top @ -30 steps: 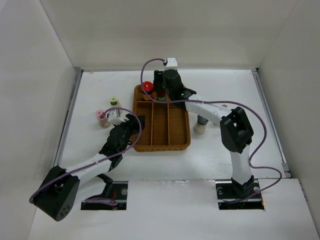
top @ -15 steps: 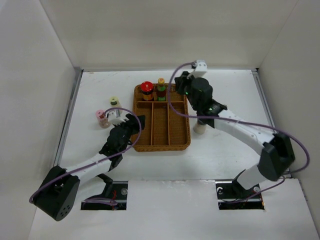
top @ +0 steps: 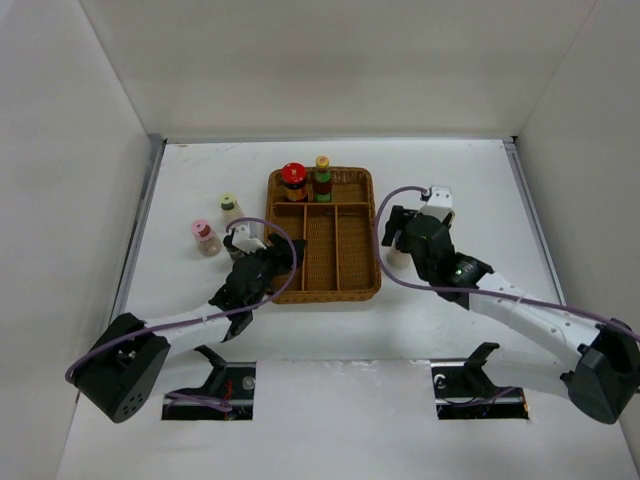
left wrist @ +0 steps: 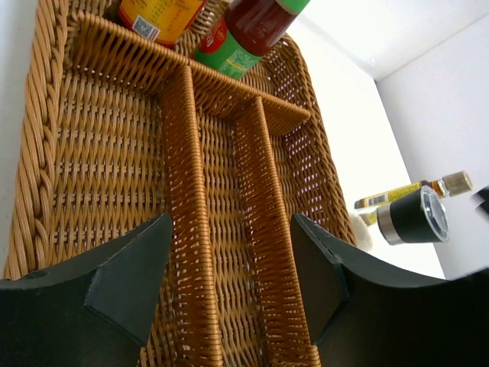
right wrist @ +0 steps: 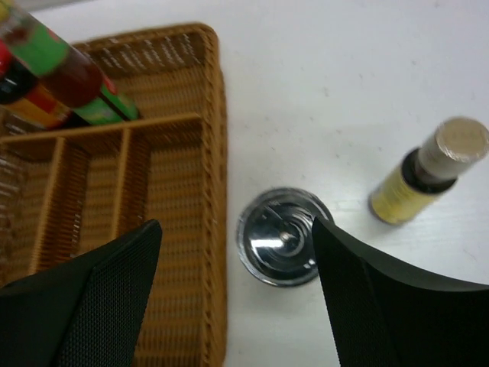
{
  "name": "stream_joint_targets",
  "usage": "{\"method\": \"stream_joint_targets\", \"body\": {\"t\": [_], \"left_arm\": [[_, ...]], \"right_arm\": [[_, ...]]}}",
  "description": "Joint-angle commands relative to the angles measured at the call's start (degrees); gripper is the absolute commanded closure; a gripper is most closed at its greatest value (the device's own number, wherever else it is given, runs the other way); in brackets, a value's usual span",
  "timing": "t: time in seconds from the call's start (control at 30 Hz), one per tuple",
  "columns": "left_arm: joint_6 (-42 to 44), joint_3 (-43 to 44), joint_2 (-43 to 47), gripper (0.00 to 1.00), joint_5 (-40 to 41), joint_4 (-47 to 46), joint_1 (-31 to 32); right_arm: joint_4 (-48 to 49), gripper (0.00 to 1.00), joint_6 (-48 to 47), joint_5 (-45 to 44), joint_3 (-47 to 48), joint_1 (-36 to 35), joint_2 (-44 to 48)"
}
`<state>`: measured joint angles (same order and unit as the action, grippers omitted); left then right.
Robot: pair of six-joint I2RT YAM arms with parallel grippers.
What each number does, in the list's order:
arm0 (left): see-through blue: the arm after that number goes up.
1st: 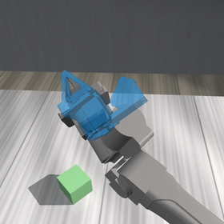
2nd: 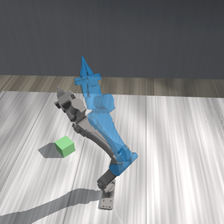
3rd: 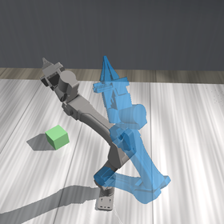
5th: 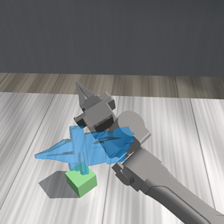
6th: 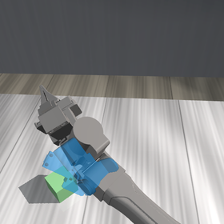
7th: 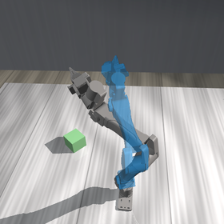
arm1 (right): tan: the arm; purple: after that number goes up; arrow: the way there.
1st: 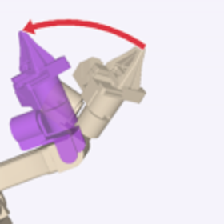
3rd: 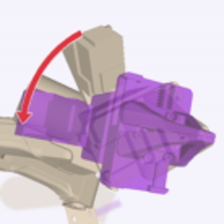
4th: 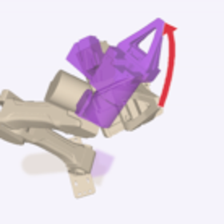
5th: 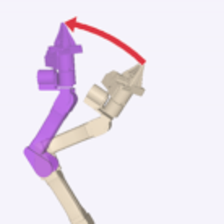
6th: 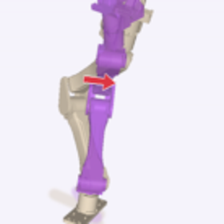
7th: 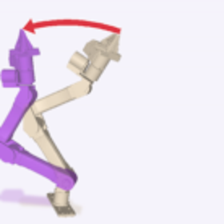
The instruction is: Organize the condiment bottles
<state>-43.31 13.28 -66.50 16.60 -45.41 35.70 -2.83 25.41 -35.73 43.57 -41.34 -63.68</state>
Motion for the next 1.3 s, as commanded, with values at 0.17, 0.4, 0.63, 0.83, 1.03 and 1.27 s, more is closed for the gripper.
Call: {"method": "stream_joint_targets", "body": {"t": [0.17,0.4,0.63,0.83,1.03,1.27], "left_arm": [[0.24,2.01,0.76,0.38,-0.69,-4.78,-0.42],[-0.02,1.49,1.11,0.38,-0.60,-4.78,-0.77],[-0.02,1.14,1.37,0.38,-0.60,-4.78,-1.21],[-0.37,1.31,0.32,0.38,-0.69,-4.78,-1.56],[-0.37,1.49,0.23,0.38,-0.69,-4.78,-1.56],[-0.29,1.49,0.49,0.38,-0.69,-4.78,-1.56]], "right_arm": [[-7.02,0.12,4.56,0.73,-2.70,1.05,-3.37],[-1.58,0.13,2.55,0.74,-2.18,2.36,-9.26],[4.41,0.18,-1.06,0.13,-0.60,5.97,-11.55],[9.77,0.28,-2.99,0.04,-1.03,5.79,-12.26],[11.53,0.47,-3.70,-0.92,-0.33,5.71,-12.17],[13.29,0.49,-6.51,-0.66,6.51,5.26,-9.44]]}}
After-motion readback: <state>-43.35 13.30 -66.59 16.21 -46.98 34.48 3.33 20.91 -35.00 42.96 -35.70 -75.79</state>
